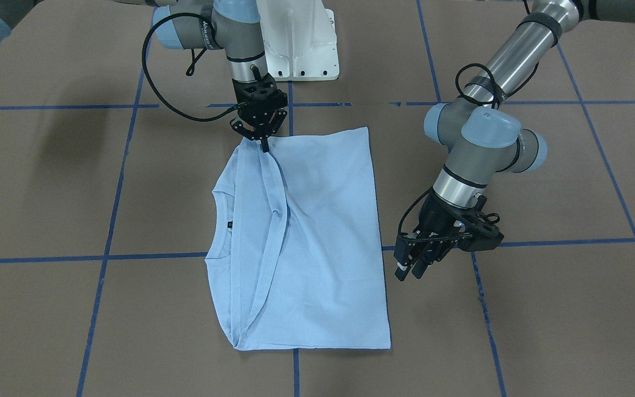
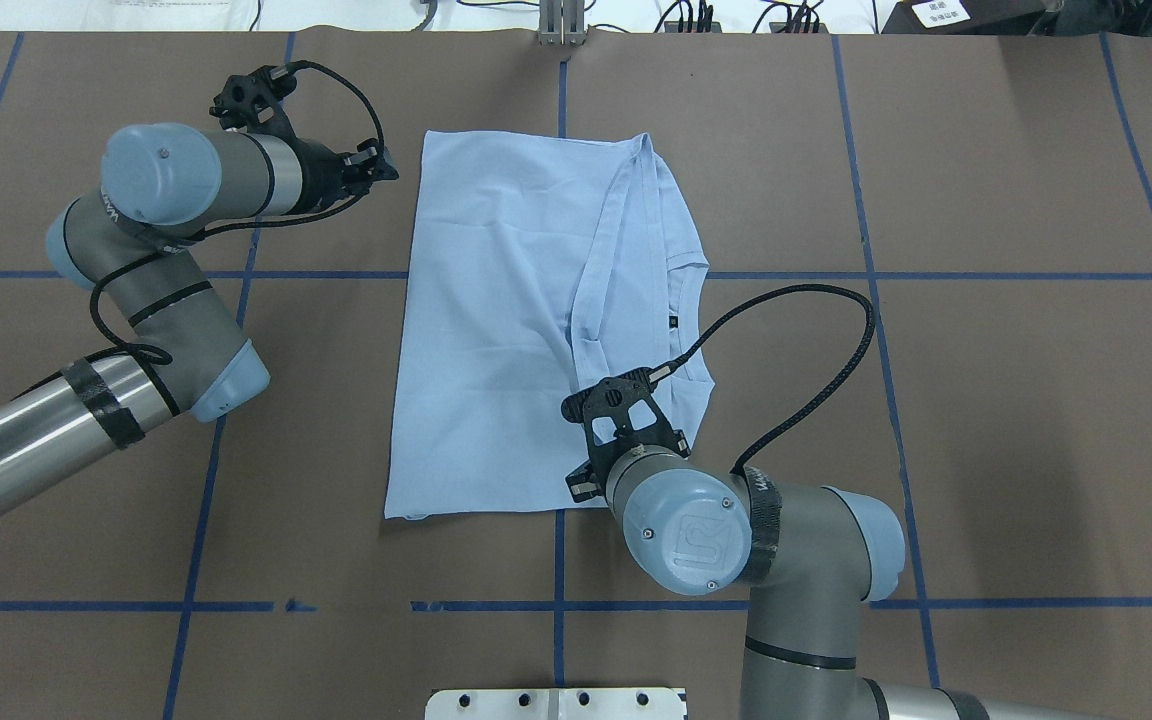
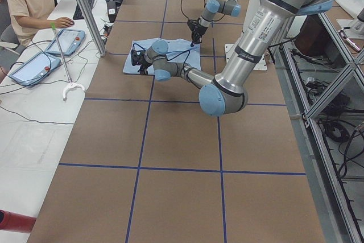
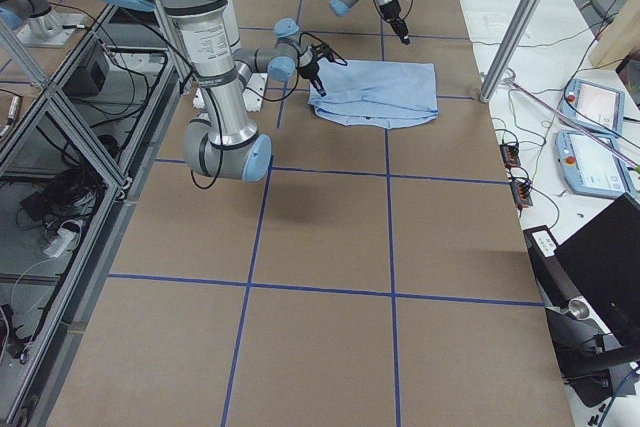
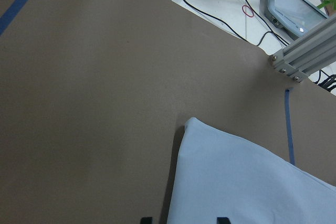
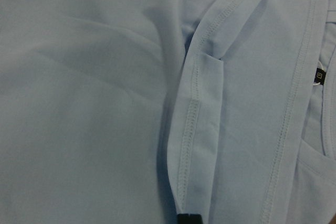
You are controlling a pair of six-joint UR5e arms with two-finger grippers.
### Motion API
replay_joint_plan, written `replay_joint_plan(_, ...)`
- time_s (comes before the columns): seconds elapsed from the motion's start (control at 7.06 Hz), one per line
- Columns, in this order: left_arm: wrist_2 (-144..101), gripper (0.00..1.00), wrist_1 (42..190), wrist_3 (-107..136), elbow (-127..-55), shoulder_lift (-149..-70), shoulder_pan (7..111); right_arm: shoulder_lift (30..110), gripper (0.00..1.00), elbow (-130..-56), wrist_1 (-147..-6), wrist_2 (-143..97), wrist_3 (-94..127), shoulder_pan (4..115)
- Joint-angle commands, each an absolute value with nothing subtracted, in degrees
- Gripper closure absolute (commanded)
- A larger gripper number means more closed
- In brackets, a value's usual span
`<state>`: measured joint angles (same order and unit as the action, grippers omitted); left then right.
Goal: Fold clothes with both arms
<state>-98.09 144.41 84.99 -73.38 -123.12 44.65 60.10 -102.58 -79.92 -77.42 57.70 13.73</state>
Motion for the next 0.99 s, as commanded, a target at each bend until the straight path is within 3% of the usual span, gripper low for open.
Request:
replay_joint_plan(0.0, -98.1, 0.49, 144.4, 84.9, -73.4, -123.0, 44.6, 60.9, 1.00, -104.2, -79.9, -77.8, 57.5, 14.2)
replay_joint_plan(0.28, -98.1, 0.49, 144.4, 84.9, -73.6, -123.0, 44.6, 67.7, 1.00, -109.4, -79.9, -77.8, 58.1, 14.2)
replay_joint_plan(0.57, -98.2, 0.49, 144.2, 85.0, -73.7, -123.0, 44.6, 68.7, 1.00, -108.8, -80.0, -77.4, 64.1, 11.3)
replay_joint_plan(0.71, -98.2, 0.49, 144.2, 85.0, -73.7, -123.0, 44.6, 68.6, 0.95, -108.3, -80.0, -77.5, 66.6, 10.7)
replay_joint_plan(0.85, -98.2, 0.49, 144.1, 85.0, -73.8, -123.0, 44.6, 68.6, 0.80, -108.4, -80.0, -77.3, 66.8, 10.8)
